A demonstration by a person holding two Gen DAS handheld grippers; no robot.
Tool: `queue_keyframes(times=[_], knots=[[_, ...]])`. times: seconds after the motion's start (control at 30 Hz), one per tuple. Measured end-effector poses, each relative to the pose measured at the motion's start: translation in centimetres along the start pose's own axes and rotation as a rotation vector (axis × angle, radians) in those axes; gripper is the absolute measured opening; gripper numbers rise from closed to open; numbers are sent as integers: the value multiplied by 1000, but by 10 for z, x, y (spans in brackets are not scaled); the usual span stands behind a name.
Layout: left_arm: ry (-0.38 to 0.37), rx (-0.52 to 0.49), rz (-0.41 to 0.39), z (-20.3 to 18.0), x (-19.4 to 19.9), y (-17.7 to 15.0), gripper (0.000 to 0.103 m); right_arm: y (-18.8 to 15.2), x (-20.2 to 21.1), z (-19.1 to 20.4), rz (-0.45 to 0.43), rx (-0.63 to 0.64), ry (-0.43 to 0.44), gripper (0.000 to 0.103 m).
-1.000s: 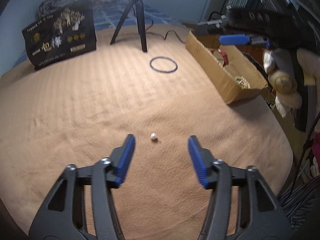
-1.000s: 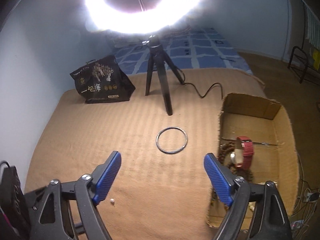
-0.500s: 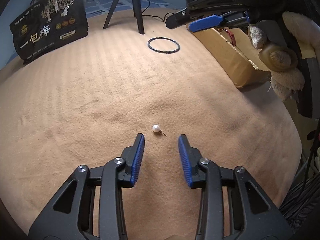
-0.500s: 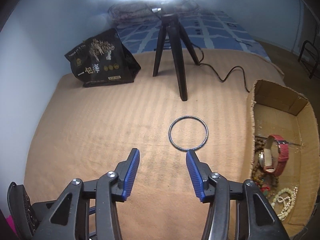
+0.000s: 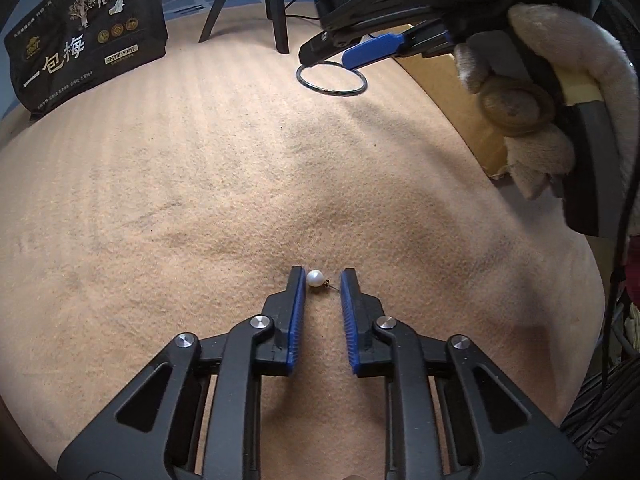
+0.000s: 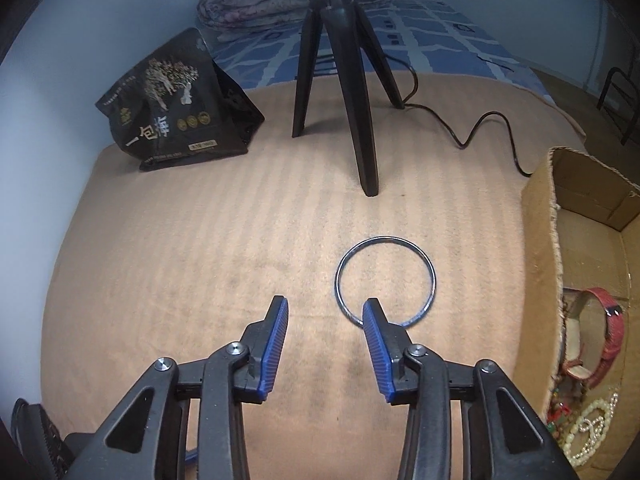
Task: Organize jewelry
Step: 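Close left tool on the pearl earring while right tool closes on the bangle rim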
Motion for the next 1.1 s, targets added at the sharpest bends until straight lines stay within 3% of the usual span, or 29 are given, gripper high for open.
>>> queue_keyframes(times=[0.47, 0.73, 1.1], knots=[[-5, -3, -2, 3, -4, 0, 12, -1, -39, -7, 54, 55, -96, 32], [-1, -1, -4, 2, -3, 0, 11, -6, -40, 0, 60, 100, -99, 7], [4, 10, -5, 4, 5, -4, 9, -19, -24, 11, 66, 131, -79, 1]])
Point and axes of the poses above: each gripper's, at about its wrist camera, not at the fingertips, and x roughly against the way its jaws point, z to its left, y to its top, the point moved 1 cm from there along -x, roughly the way its jaws point, and after that the axes turned 9 degrees about y, right-handed, at the moved point
